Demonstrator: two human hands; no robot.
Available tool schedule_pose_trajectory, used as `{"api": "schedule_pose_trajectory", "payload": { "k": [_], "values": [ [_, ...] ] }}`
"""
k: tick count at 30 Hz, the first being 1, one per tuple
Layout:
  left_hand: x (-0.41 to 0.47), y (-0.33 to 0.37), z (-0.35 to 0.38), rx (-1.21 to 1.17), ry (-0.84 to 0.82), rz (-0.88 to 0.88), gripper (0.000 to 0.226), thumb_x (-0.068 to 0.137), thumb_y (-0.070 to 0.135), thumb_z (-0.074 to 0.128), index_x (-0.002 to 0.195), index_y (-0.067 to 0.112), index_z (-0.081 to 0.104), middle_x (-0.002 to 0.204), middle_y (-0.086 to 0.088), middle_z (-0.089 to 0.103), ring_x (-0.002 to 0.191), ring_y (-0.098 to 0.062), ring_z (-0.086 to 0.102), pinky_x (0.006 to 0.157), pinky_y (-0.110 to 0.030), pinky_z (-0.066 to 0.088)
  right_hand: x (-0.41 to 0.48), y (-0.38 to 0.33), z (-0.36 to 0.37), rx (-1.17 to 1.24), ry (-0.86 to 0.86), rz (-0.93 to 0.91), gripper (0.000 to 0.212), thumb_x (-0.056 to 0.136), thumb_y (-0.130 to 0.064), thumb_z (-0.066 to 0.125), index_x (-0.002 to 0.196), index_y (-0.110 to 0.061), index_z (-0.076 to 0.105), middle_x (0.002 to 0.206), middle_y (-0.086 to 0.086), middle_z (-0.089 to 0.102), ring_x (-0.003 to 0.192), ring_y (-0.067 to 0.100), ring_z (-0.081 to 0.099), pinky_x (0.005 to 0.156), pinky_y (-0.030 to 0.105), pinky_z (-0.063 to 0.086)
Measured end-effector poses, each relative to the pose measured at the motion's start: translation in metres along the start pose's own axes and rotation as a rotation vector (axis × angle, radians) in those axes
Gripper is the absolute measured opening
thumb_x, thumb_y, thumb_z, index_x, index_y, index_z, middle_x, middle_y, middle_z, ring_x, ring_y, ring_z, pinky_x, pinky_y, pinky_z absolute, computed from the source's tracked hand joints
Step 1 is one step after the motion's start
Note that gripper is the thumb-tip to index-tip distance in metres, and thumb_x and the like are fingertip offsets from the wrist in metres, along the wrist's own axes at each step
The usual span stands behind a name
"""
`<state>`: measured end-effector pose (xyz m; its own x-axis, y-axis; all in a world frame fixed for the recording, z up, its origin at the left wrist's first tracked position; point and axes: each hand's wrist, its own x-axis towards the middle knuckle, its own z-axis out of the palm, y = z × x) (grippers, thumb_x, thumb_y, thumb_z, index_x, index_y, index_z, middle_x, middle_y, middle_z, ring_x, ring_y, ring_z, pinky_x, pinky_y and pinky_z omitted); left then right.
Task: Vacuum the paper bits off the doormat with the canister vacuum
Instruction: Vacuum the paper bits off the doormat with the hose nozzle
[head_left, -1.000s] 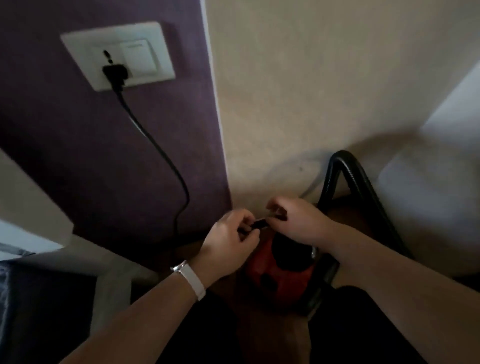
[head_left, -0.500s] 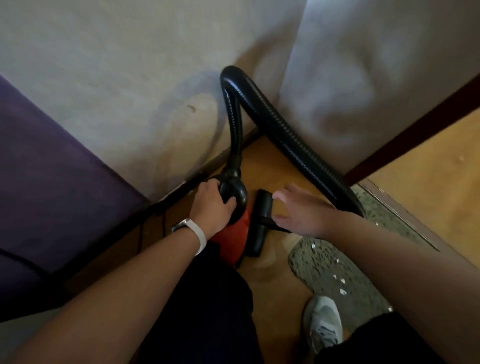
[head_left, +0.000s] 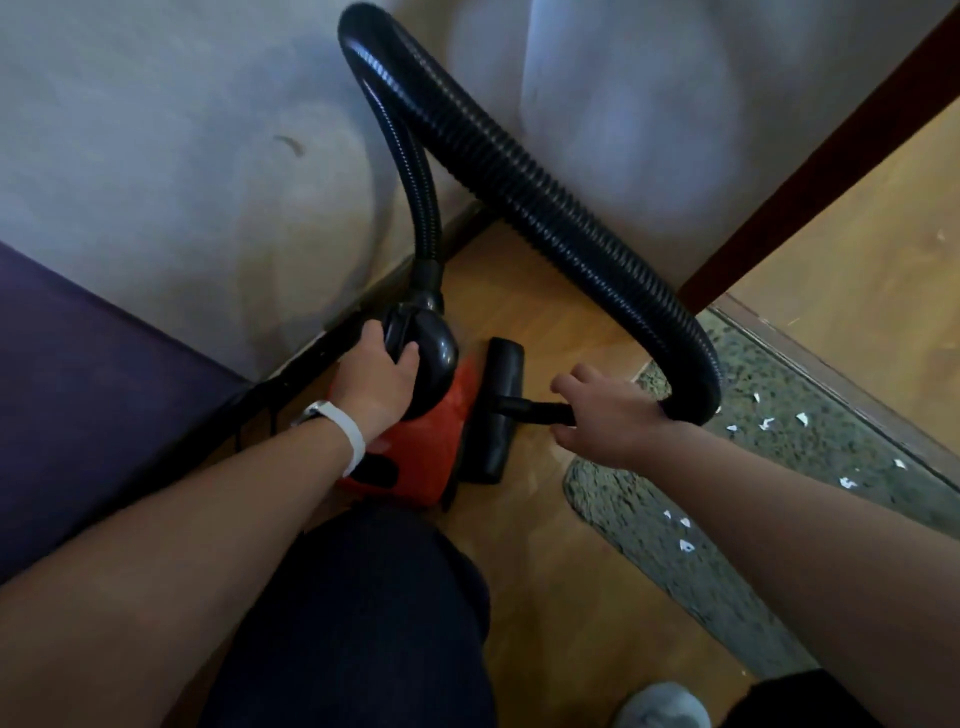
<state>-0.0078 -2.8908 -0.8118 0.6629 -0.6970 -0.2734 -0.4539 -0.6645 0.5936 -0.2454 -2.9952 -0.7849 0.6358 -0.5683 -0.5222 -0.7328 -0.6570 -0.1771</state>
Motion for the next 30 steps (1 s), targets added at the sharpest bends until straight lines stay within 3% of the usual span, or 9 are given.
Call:
{"api": "schedule_pose_trajectory", "payload": {
  "k": [3,6,10,14,17,22,25,28,30],
  "values": [
    [0.011,0.002,-0.003,0.130,0.003,0.079,0.029,0.098,0.037,0.055,0.107,0.011,0.047,0.095,-0.013,0.059,0.097,-0.040,0.061,0.074,-0.034,0.039,0.019,0.018,0.019,-0.281,-0.032,-0.039,0.034,0.093,-0.032,0.056,0.125,-0.024,0.049,0.121,0.004,0.051,0.108,0.027,0.056,0.083,0.039,0.048],
    [0.023,0.014,0.001,0.254,-0.025,0.194,0.036,0.098,0.043,0.054,0.112,0.010,0.051,0.099,-0.018,0.066,0.096,-0.040,0.063,0.076,-0.039,0.046,0.034,0.035,0.030,-0.434,-0.105,0.002,0.035,0.093,-0.023,0.059,0.126,-0.021,0.049,0.114,0.005,0.054,0.101,0.027,0.058,0.069,0.036,0.043],
    [0.024,0.027,0.005,0.312,-0.057,0.206,0.042,0.100,0.050,0.047,0.117,0.012,0.051,0.100,-0.016,0.067,0.089,-0.037,0.064,0.076,-0.046,0.053,0.043,0.057,0.033,-0.401,-0.310,0.072,0.028,0.095,-0.020,0.059,0.123,-0.020,0.058,0.091,-0.002,0.058,0.079,0.020,0.058,0.064,0.031,0.044],
    [0.026,0.041,0.003,0.381,-0.085,0.110,0.041,0.101,0.046,0.048,0.121,0.011,0.048,0.106,-0.019,0.066,0.096,-0.039,0.064,0.078,-0.042,0.052,0.030,0.075,0.026,-0.410,-0.335,0.009,0.022,0.097,-0.016,0.055,0.117,-0.018,0.065,0.090,-0.003,0.058,0.079,0.018,0.056,0.066,0.028,0.043],
    [0.034,0.051,0.001,0.411,-0.116,0.110,0.044,0.101,0.044,0.049,0.128,0.009,0.048,0.115,-0.019,0.065,0.103,-0.040,0.063,0.077,-0.036,0.046,0.019,0.094,0.013,-0.423,-0.324,-0.112,0.020,0.094,-0.019,0.062,0.113,-0.018,0.067,0.089,-0.004,0.060,0.078,0.016,0.059,0.055,0.025,0.041],
    [0.048,0.039,0.002,0.410,-0.122,0.241,0.032,0.100,0.046,0.050,0.108,0.015,0.048,0.092,-0.008,0.063,0.082,-0.031,0.063,0.067,-0.040,0.050,0.025,0.123,0.001,-0.413,-0.301,-0.286,0.019,0.087,-0.031,0.064,0.104,-0.026,0.059,0.081,-0.008,0.058,0.077,0.016,0.061,0.068,0.031,0.055],
    [0.055,0.032,0.001,0.397,-0.145,0.287,0.027,0.100,0.047,0.048,0.105,0.020,0.045,0.082,0.004,0.056,0.072,-0.023,0.059,0.056,-0.033,0.042,0.020,0.125,0.001,-0.396,-0.294,-0.294,0.021,0.090,-0.033,0.063,0.109,-0.027,0.057,0.077,-0.010,0.052,0.074,0.015,0.055,0.061,0.029,0.046],
    [0.058,0.032,0.001,0.497,-0.113,0.386,0.037,0.097,0.054,0.048,0.110,0.020,0.047,0.089,0.004,0.057,0.079,-0.025,0.062,0.055,-0.032,0.041,0.011,0.121,0.011,-0.348,-0.280,-0.278,0.017,0.090,-0.027,0.060,0.107,-0.029,0.058,0.077,-0.009,0.052,0.071,0.016,0.054,0.059,0.029,0.048],
    [0.061,0.049,0.007,0.578,0.078,0.547,0.047,0.095,0.052,0.053,0.118,0.011,0.053,0.104,-0.007,0.057,0.092,-0.032,0.059,0.067,-0.037,0.045,0.008,0.122,0.019,-0.329,-0.274,-0.265,0.014,0.089,-0.022,0.060,0.102,-0.028,0.059,0.078,-0.006,0.056,0.070,0.017,0.056,0.061,0.031,0.054]
  ]
}}
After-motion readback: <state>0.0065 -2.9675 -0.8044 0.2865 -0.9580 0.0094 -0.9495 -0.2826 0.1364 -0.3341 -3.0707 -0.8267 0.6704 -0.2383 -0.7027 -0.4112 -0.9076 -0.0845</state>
